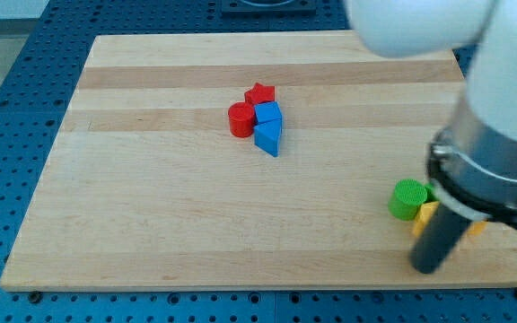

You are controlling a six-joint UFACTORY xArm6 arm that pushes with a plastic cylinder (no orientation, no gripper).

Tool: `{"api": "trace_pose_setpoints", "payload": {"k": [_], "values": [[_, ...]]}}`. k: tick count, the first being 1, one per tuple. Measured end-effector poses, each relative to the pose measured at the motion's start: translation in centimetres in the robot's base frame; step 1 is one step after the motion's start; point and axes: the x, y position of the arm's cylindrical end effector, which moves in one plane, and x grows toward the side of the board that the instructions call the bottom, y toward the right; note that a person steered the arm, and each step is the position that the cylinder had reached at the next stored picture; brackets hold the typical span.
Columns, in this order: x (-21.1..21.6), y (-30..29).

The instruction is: Move the red star towards the bottom left

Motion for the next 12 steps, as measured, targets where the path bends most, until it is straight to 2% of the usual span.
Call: {"api": "trace_pose_setpoints", "payload": {"k": [1,2,3,7,8,10,12], "values": [[0.1,4.6],[-1.7,7.9],[-3.2,9.1],[-3.2,2.9],[-3.3,2.8],[-3.4,8.2],[-5.8,7.8]]}}
